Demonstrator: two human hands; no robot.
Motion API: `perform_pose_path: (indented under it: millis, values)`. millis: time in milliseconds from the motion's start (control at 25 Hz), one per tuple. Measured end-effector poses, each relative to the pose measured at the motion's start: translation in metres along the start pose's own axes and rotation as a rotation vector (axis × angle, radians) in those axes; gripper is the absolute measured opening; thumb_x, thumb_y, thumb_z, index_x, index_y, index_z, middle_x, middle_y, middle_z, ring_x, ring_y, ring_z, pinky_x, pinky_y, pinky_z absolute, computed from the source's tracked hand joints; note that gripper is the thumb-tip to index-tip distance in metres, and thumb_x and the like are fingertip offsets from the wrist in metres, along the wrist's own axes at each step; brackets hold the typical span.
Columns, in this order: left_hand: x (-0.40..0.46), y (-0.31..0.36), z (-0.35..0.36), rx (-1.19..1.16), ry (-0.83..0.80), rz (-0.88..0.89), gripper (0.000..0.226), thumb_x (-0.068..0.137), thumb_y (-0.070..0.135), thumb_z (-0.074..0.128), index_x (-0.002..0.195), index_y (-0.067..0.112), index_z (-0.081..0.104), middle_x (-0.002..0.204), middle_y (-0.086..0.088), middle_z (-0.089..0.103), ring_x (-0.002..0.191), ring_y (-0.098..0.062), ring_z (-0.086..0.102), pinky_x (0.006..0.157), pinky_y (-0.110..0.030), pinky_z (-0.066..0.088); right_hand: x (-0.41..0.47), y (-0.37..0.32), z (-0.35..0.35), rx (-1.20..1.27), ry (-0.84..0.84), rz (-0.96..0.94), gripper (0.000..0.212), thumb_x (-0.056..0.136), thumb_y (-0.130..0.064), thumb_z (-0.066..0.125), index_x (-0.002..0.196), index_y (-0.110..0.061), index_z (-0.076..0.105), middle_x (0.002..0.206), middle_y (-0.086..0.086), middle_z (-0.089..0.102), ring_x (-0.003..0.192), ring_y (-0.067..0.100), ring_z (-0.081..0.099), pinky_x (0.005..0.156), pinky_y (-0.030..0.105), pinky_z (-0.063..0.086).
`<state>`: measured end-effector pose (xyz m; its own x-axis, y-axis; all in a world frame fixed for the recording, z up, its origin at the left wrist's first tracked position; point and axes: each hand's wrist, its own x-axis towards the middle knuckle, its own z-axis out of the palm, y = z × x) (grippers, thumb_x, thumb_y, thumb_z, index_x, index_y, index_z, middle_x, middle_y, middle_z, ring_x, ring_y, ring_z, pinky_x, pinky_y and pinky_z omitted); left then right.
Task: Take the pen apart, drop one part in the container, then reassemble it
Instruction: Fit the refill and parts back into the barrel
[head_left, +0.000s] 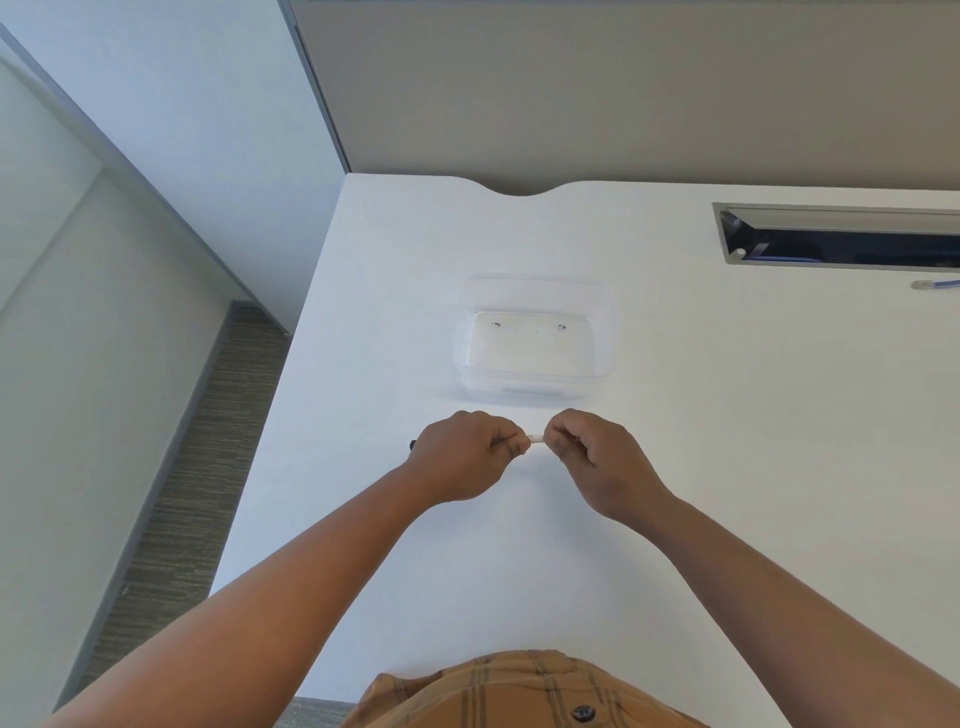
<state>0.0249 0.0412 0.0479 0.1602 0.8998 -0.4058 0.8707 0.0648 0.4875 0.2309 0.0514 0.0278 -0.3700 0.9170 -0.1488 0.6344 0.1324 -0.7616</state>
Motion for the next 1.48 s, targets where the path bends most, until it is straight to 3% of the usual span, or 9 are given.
perform_pose_path:
  millis: [120, 320, 440, 520, 640, 840, 1040, 1360, 1480]
  values:
    - [-0.003, 0.003, 0.003, 0.073, 0.043, 0.050, 0.038, 0.101, 0.047, 0.043, 0.073, 0.026, 0.056, 0.062, 0.004, 0.051, 0.055, -0.016, 0.042, 0.053, -0.030, 0.033, -0.001, -0.003, 0.002, -0.042, -0.034, 0.028, 0.023, 0.103, -0.022, 0.049, 0.081, -0.023, 0.056, 0.067, -0.008, 0.050, 0.061, 0.014, 0.041, 0.058, 0.035, 0.037]
    - [-0.006, 0.000, 0.013, 0.360, 0.237, 0.282, 0.039, 0.103, 0.043, 0.037, 0.074, 0.021, 0.050, 0.063, 0.000, 0.049, 0.057, -0.024, 0.046, 0.052, -0.032, 0.031, 0.003, -0.016, -0.010, 0.604, -0.321, 0.596, 0.032, 0.105, -0.027, 0.045, 0.075, -0.017, 0.052, 0.063, -0.004, 0.042, 0.053, 0.013, 0.032, 0.052, 0.025, 0.024]
    - [-0.005, 0.003, 0.007, 0.130, 0.126, 0.116, 0.034, 0.102, 0.046, 0.041, 0.075, 0.031, 0.056, 0.066, 0.003, 0.054, 0.060, -0.017, 0.048, 0.051, -0.029, 0.032, 0.003, -0.018, -0.008, 0.300, -0.181, 0.383, 0.033, 0.105, -0.030, 0.045, 0.079, -0.014, 0.058, 0.066, -0.003, 0.050, 0.057, 0.013, 0.039, 0.055, 0.027, 0.032]
    - [0.000, 0.004, 0.002, -0.031, 0.036, 0.008, 0.029, 0.100, 0.049, 0.044, 0.089, 0.036, 0.067, 0.073, 0.006, 0.063, 0.062, -0.015, 0.053, 0.060, -0.030, 0.045, 0.001, -0.015, -0.004, 0.130, -0.013, 0.176, 0.025, 0.104, -0.028, 0.048, 0.085, -0.020, 0.062, 0.067, -0.011, 0.052, 0.058, 0.010, 0.041, 0.056, 0.027, 0.036]
    - [0.002, 0.000, -0.007, -0.083, -0.048, -0.008, 0.026, 0.098, 0.048, 0.046, 0.091, 0.038, 0.069, 0.072, 0.009, 0.062, 0.062, -0.015, 0.054, 0.068, -0.032, 0.050, -0.002, -0.006, 0.002, 0.007, 0.051, 0.025, 0.018, 0.102, -0.026, 0.053, 0.087, -0.024, 0.063, 0.070, -0.013, 0.054, 0.063, 0.008, 0.046, 0.060, 0.027, 0.039]
    - [-0.004, 0.003, 0.002, 0.354, 0.117, 0.226, 0.034, 0.103, 0.046, 0.037, 0.077, 0.029, 0.051, 0.066, 0.004, 0.052, 0.062, -0.019, 0.051, 0.051, -0.030, 0.032, -0.006, -0.015, 0.010, 0.303, -0.105, 0.407, 0.029, 0.103, -0.018, 0.045, 0.075, -0.016, 0.055, 0.066, -0.005, 0.041, 0.056, 0.013, 0.032, 0.051, 0.026, 0.027]
    - [-0.002, -0.002, 0.013, 0.541, 0.219, 0.400, 0.033, 0.101, 0.042, 0.042, 0.081, 0.026, 0.064, 0.060, 0.006, 0.041, 0.054, -0.020, 0.042, 0.053, -0.030, 0.018, -0.007, -0.010, -0.002, 0.703, -0.287, 0.679, 0.034, 0.104, -0.024, 0.045, 0.071, -0.019, 0.050, 0.064, -0.005, 0.039, 0.053, 0.012, 0.029, 0.054, 0.026, 0.018]
    - [-0.005, 0.005, 0.010, 0.013, 0.066, 0.083, 0.034, 0.102, 0.048, 0.041, 0.072, 0.033, 0.050, 0.066, 0.006, 0.051, 0.060, -0.014, 0.045, 0.053, -0.028, 0.030, -0.013, 0.001, 0.003, -0.051, 0.041, 0.027, 0.019, 0.103, -0.027, 0.051, 0.087, -0.022, 0.059, 0.073, -0.011, 0.052, 0.065, 0.011, 0.046, 0.061, 0.031, 0.041]
    - [-0.006, 0.000, 0.018, 0.211, 0.178, 0.221, 0.036, 0.102, 0.043, 0.042, 0.075, 0.023, 0.053, 0.063, 0.002, 0.048, 0.058, -0.019, 0.043, 0.051, -0.030, 0.025, -0.012, 0.000, 0.004, 0.165, -0.051, 0.139, 0.027, 0.104, -0.021, 0.049, 0.077, -0.018, 0.054, 0.067, -0.011, 0.044, 0.060, 0.011, 0.037, 0.056, 0.028, 0.033]
